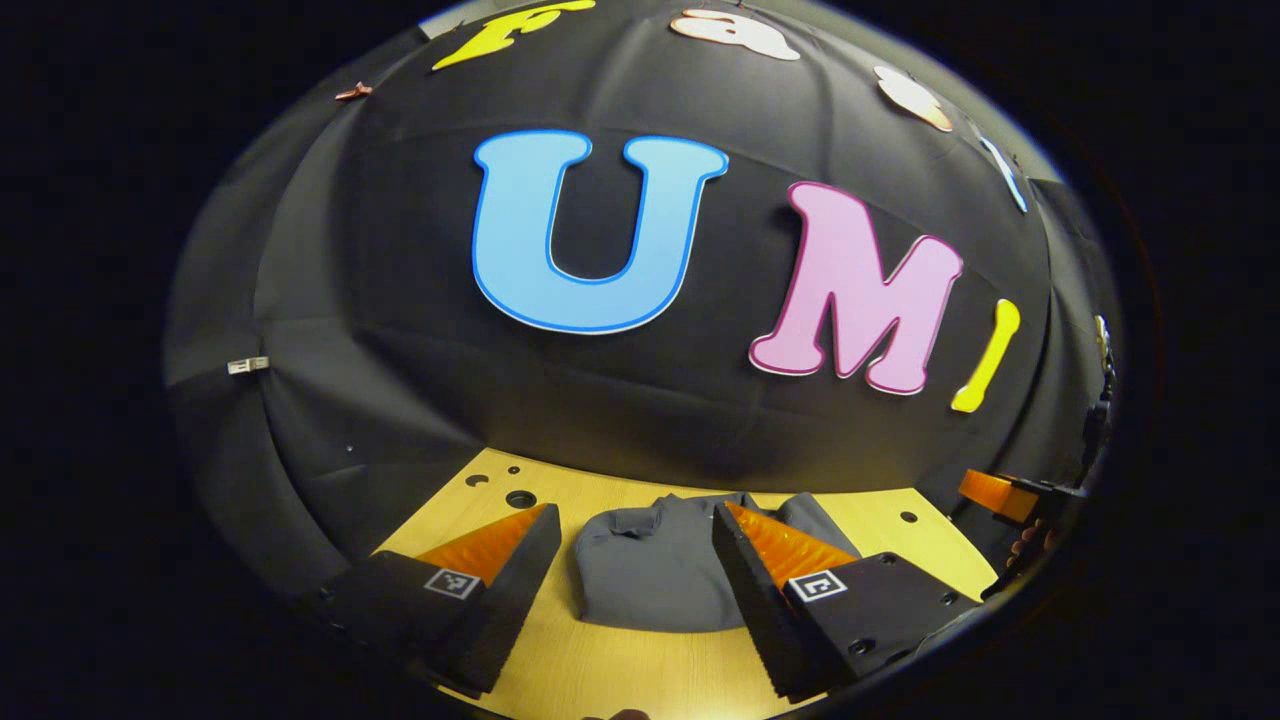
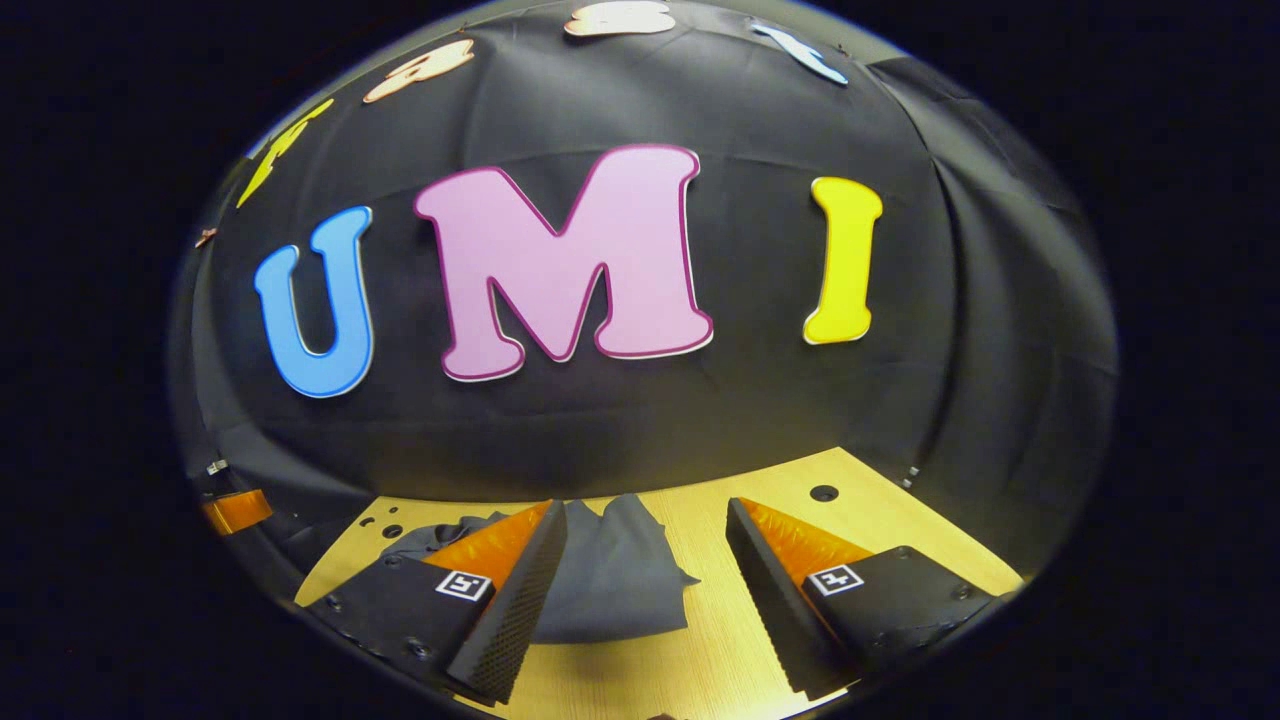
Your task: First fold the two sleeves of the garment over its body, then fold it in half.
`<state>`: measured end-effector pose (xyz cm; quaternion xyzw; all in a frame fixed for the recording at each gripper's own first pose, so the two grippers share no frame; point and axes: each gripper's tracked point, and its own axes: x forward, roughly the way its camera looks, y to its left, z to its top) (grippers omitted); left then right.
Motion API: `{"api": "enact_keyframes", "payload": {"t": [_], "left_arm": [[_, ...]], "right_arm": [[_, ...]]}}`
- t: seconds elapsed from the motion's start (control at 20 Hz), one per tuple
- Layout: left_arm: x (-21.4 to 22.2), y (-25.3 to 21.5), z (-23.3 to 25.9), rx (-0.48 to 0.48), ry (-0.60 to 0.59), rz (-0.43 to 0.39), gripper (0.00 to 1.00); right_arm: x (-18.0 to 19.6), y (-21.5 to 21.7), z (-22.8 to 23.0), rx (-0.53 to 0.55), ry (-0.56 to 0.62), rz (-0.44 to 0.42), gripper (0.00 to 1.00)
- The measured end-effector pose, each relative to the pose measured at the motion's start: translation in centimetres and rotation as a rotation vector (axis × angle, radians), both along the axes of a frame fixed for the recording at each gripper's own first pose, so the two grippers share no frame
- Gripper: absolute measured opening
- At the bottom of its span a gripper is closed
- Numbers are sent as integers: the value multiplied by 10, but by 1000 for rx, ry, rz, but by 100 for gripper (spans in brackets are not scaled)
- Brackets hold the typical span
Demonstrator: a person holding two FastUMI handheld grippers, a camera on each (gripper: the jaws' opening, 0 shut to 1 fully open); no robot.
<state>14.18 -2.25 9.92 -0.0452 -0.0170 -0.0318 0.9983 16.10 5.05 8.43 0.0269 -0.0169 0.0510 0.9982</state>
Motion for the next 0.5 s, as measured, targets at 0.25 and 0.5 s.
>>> {"api": "enact_keyframes", "payload": {"t": [0.25, 0.5], "left_arm": [[-63, 11, -14, 21, -51, 24, 96], [-122, 19, -24, 10, -126, 51, 96]], "right_arm": [[-77, 11, -5, -85, -54, 12, 98], [-139, 41, -36, -129, -47, 76, 98]]}}
